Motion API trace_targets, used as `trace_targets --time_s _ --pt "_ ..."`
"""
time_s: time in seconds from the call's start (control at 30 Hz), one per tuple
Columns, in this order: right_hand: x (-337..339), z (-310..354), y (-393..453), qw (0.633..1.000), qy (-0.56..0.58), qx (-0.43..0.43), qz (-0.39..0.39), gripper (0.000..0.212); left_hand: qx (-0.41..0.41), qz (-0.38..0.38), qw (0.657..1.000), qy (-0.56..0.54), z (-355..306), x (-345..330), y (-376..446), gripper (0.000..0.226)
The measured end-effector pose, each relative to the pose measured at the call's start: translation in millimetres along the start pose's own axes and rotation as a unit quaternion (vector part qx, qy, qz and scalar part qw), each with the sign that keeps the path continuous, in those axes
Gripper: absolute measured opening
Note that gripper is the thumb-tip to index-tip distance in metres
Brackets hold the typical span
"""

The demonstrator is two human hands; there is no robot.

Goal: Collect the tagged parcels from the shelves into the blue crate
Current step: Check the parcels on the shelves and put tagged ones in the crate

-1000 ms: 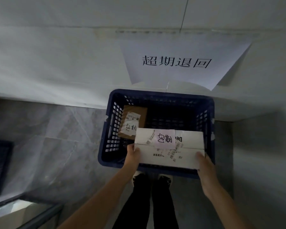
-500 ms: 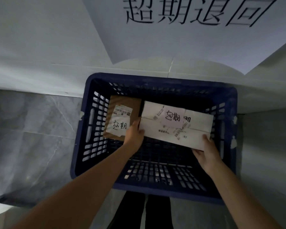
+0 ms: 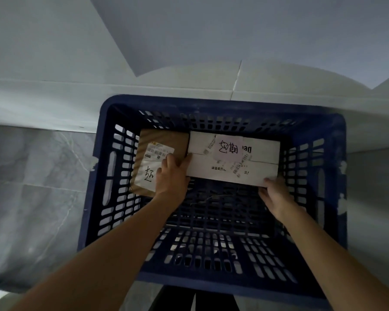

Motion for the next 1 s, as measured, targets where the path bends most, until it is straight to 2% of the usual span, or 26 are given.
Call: trace_targets --time_s 0.17,0.27,0.37,0.47,0.6,0.77,0.87,1.0 --pt "24 27 -38 0.974 -0.173 0.123 -0.078 0.054 0.011 0.021 0.999 -0.034 -2 36 -19 0.056" --pt "28 64 -92 0.925 -0.276 0.239 -0.107 0.057 0.014 0.025 0.999 -0.038 -1 83 -43 0.046" --pt "12 106 -170 0.863 -0.351 0.354 -0.081 0.058 -0.031 -0.003 0.998 -0.061 3 149 -67 0.051" --pt "-27 156 -267 0.762 -0.412 0.499 -0.018 0.053 -0.079 -0.074 0.992 -0.065 9 230 -82 0.055" --pt "-85 216 -413 0.607 -0.421 0.669 0.083 0.049 -0.02 -0.139 0.989 -0.049 37 352 -94 0.059" --pt "-121 266 -610 0.469 -0.358 0.792 0.159 0.053 0.093 -0.264 0.96 -0.004 102 513 -154 0.059" --pt "-135 275 -719 0.39 -0.321 0.845 0.179 0.055 0.165 -0.338 0.926 0.03 152 594 -220 0.059" --pt "-143 251 -855 0.316 -0.269 0.877 0.241 0.055 0.237 -0.391 0.886 0.08 215 664 -345 0.053"
Point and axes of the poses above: each hand's wrist, its own y-axis towards the middle knuckle, its own x-axis out of the back of the hand, z = x × y, the point moved 10 cm from there along y, towards the middle knuckle, and after that the axes turned 15 degrees about -z, right-handed, at the moved point
